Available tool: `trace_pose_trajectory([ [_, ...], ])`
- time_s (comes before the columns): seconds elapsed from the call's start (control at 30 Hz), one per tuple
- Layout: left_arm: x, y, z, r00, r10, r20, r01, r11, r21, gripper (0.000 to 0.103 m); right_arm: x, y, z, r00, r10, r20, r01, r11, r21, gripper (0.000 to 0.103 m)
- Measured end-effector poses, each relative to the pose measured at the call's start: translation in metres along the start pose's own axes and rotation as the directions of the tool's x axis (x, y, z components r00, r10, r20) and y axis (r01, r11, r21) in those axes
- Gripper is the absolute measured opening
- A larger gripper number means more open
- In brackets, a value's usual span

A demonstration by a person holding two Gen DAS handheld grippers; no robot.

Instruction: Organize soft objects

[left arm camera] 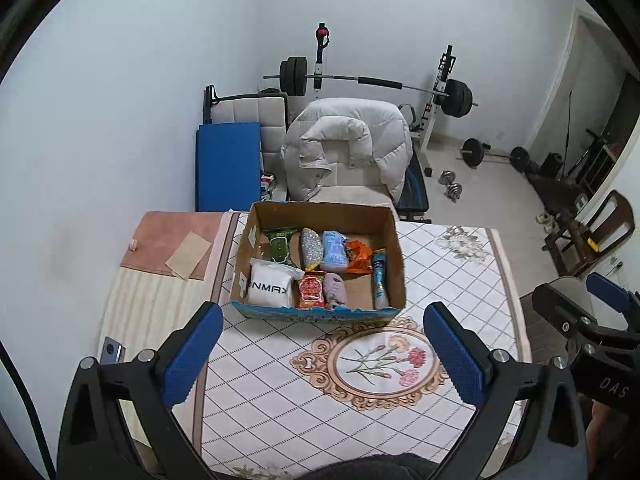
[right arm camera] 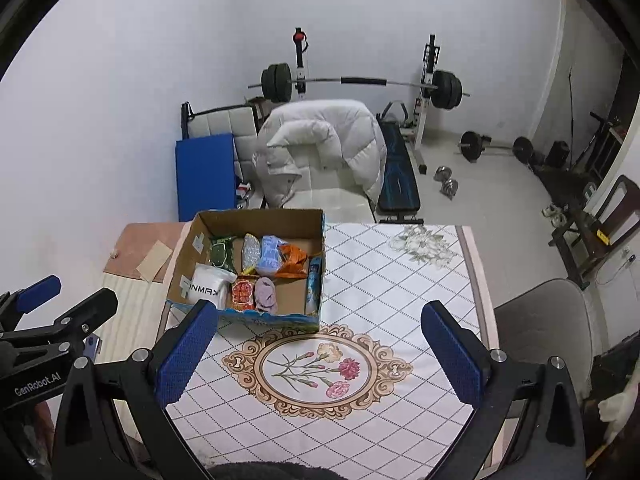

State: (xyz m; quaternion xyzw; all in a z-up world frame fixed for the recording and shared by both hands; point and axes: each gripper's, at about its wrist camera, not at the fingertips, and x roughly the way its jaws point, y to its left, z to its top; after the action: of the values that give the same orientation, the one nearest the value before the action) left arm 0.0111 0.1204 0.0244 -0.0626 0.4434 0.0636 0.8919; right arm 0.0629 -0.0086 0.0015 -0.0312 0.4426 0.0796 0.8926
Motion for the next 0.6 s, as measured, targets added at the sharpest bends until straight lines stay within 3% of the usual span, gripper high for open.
trace_pose_trajectory([
  [0.3, -0.013, -0.003, -0.005, 1.0, 0.013, 0.023, -0.013, 1.0, 0.002, 0.103, -0.024, 0.004, -0.007, 1.0, -0.01, 0.025, 0.01, 1.0, -0.018, 0.103],
  [0.6, -0.017, 0.0, -0.004, 0.996, 0.072, 0.054, -0.072, 0.997, -0.007, 0.103, -0.012, -0.001, -0.008, 0.998, -0.048, 0.03, 0.049, 0.999, -0.021, 0.103],
])
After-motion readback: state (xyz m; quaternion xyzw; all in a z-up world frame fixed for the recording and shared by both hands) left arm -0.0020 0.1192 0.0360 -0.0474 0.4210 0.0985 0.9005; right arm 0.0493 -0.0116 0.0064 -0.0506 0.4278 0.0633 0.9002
